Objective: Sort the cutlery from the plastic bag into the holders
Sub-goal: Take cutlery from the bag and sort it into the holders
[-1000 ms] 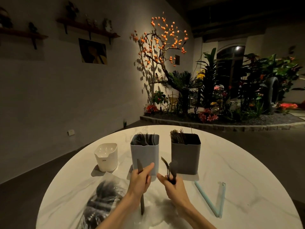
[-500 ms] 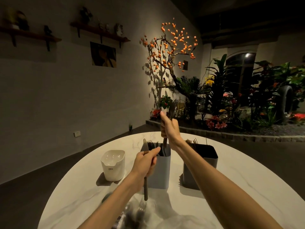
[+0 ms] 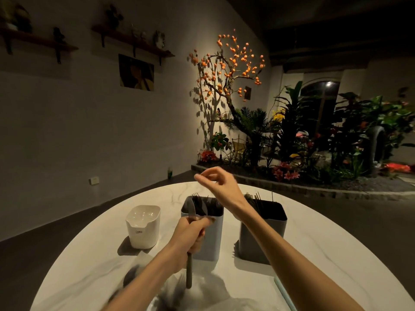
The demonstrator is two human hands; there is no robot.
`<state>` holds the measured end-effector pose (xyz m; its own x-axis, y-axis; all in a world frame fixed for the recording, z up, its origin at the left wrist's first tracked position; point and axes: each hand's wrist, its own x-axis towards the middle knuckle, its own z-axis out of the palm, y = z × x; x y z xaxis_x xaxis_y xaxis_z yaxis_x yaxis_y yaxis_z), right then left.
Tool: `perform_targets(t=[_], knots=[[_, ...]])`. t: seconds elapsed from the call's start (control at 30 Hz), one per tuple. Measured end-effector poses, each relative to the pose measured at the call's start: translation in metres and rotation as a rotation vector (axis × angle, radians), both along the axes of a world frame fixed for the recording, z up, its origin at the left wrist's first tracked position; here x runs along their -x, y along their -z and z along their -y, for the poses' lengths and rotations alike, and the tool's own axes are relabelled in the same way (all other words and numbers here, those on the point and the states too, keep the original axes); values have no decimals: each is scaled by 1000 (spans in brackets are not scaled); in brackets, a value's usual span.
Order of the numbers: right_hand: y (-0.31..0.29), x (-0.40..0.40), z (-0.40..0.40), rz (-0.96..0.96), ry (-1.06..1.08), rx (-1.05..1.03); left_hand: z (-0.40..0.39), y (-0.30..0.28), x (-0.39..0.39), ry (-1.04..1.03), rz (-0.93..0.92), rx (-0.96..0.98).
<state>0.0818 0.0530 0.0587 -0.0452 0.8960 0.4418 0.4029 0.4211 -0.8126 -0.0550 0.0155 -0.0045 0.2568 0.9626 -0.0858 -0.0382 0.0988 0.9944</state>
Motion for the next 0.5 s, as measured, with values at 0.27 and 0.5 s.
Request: perform_targets(t=[0.27, 0.5], knots=[[-11, -41, 54, 216, -84, 25, 17, -11, -41, 55, -143, -181], [-78, -117, 51, 37, 330, -365, 6, -1, -55, 91, -316, -218]])
